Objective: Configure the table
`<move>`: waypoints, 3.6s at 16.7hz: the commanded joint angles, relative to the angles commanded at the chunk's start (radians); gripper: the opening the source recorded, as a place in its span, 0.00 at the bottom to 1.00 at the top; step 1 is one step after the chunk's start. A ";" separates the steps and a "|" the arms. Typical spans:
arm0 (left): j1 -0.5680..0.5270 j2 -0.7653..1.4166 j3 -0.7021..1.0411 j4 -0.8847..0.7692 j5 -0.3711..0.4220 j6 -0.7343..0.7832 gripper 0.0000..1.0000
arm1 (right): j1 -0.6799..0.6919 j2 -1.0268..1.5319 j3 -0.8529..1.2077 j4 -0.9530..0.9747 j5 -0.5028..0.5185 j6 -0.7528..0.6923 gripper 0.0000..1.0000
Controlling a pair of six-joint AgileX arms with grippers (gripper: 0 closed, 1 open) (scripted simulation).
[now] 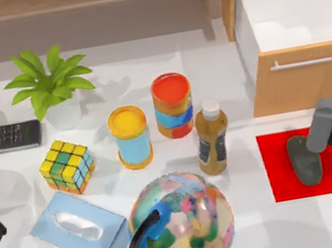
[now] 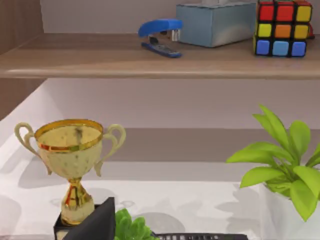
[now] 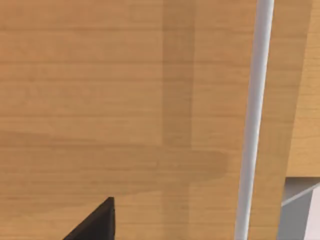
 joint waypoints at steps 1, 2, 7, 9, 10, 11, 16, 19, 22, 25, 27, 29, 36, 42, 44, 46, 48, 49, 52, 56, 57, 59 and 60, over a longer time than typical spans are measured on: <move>0.000 0.000 0.000 0.000 0.000 0.000 1.00 | 0.000 0.000 0.000 0.000 0.000 0.000 1.00; 0.000 0.000 0.000 0.000 0.000 0.000 1.00 | 0.000 0.000 0.000 0.000 0.000 0.000 1.00; 0.000 0.000 0.000 0.000 0.000 0.000 1.00 | -0.002 0.004 0.011 -0.009 -0.004 0.001 1.00; 0.000 0.000 0.000 0.000 0.000 0.000 1.00 | -0.015 0.008 0.041 -0.032 -0.015 0.000 1.00; 0.000 0.000 0.000 0.000 0.000 0.000 1.00 | -0.023 0.010 0.057 -0.046 -0.022 0.000 1.00; 0.000 0.000 0.000 0.000 0.000 0.000 1.00 | -0.029 0.013 0.073 -0.060 -0.029 0.000 1.00; 0.000 0.000 0.000 0.000 0.000 0.000 1.00 | -0.038 0.016 0.094 -0.077 -0.038 0.000 1.00; 0.000 0.000 0.000 0.000 0.000 0.000 1.00 | -0.038 0.016 0.094 -0.077 -0.038 0.000 0.77; 0.000 0.000 0.000 0.000 0.000 0.000 1.00 | -0.038 0.016 0.094 -0.077 -0.038 0.000 0.55; 0.000 0.000 0.000 0.000 0.000 0.000 1.00 | -0.038 0.016 0.094 -0.077 -0.038 0.000 0.32; 0.000 0.000 0.000 0.000 0.000 0.000 1.00 | -0.038 0.016 0.094 -0.077 -0.038 0.000 0.17; 0.000 0.000 0.000 0.000 0.000 0.000 1.00 | -0.038 0.016 0.094 -0.077 -0.038 0.000 0.02; 0.000 0.000 0.000 0.000 0.000 0.000 1.00 | -0.038 0.016 0.094 -0.077 -0.038 0.000 0.00; 0.000 0.000 0.000 0.000 0.000 0.000 1.00 | -0.056 0.033 0.153 -0.117 -0.051 0.002 0.00; 0.000 0.000 0.000 0.000 0.000 0.000 1.00 | -0.072 0.052 0.212 -0.159 -0.069 0.002 0.00; 0.000 0.000 0.000 0.000 0.000 0.000 1.00 | -0.088 0.072 0.273 -0.202 -0.086 0.002 0.00; 0.000 0.000 0.000 0.000 0.000 0.000 1.00 | -0.101 0.088 0.320 -0.235 -0.101 0.002 0.00; 0.000 0.000 0.000 0.000 0.000 0.000 1.00 | -0.105 0.093 0.335 -0.246 -0.105 0.002 0.00; 0.000 0.000 0.000 0.000 0.000 0.000 1.00 | -0.107 0.095 0.342 -0.251 -0.107 0.001 0.00; 0.000 0.000 0.000 0.000 0.000 0.000 1.00 | -0.113 0.101 0.370 -0.265 -0.107 0.004 0.00; 0.000 0.000 0.000 0.000 0.000 0.000 1.00 | -0.118 0.110 0.394 -0.279 -0.110 0.003 0.00; 0.000 0.000 0.000 0.000 0.000 0.000 1.00 | -0.128 0.133 0.450 -0.313 -0.120 0.002 0.00; 0.000 0.000 0.000 0.000 0.000 0.000 1.00 | -0.133 0.146 0.480 -0.332 -0.126 0.002 0.00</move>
